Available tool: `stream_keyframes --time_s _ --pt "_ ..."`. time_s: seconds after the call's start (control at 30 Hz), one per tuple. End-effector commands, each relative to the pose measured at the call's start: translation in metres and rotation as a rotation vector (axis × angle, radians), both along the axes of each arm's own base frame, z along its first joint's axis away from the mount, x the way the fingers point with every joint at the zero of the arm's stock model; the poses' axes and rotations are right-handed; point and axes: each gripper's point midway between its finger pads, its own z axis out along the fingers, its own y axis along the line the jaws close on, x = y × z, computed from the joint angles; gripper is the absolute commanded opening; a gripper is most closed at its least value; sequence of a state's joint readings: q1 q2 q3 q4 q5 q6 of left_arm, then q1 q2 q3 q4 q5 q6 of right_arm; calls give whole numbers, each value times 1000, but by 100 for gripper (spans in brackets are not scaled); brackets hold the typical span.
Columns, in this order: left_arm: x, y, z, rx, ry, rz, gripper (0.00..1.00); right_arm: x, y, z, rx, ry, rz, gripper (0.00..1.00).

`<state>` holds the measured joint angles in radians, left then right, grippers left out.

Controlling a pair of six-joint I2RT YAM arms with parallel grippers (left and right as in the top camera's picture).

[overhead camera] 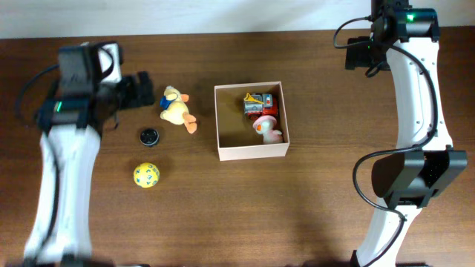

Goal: Pack container
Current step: 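Move the left gripper to the yellow plush duck and grasp it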

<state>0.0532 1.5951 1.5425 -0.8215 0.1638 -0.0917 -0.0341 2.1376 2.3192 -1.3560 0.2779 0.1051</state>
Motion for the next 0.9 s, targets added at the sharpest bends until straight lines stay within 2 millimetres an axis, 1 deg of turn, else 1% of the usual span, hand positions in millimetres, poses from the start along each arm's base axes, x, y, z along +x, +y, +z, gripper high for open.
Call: stream_keyframes --time_s 0.0,0.03,0.1,0.23,0.27,0.33,0.43,0.47,0.63,0.7,0.77,0.87 --pt "19 -29 -19 -152 42 -110 99 1 -6 5 -16 -17 -17 99" --pt "24 -32 -30 -168 60 -120 99 1 -6 5 -16 -17 -17 99" --pt "28 -32 -46 -174 95 -118 99 1 -6 5 -16 -17 -17 99" --pt "34 -32 -70 -179 140 -116 99 1 -6 5 -16 -17 -17 99" --pt "39 -34 -80 -180 149 -120 99 1 -6 5 -16 -17 -17 99" --pt "46 -39 -88 -179 147 -130 99 1 -6 5 -16 -17 -17 99" --pt "57 -48 -108 -146 151 -141 99 1 -6 5 -16 -17 -17 99" --pt "60 -52 -119 -115 165 -138 99 1 -6 5 -16 -17 -17 99" --pt "60 -61 -152 19 222 -121 99 1 -6 5 -16 -17 -17 99" --pt "60 -59 -161 88 235 -94 99 1 -6 5 -16 -17 -17 99" --pt "59 -53 -169 152 252 -30 99 1 -6 5 -16 -17 -17 99" --pt "58 -53 -178 182 268 31 99 1 -6 5 -16 -17 -17 99"
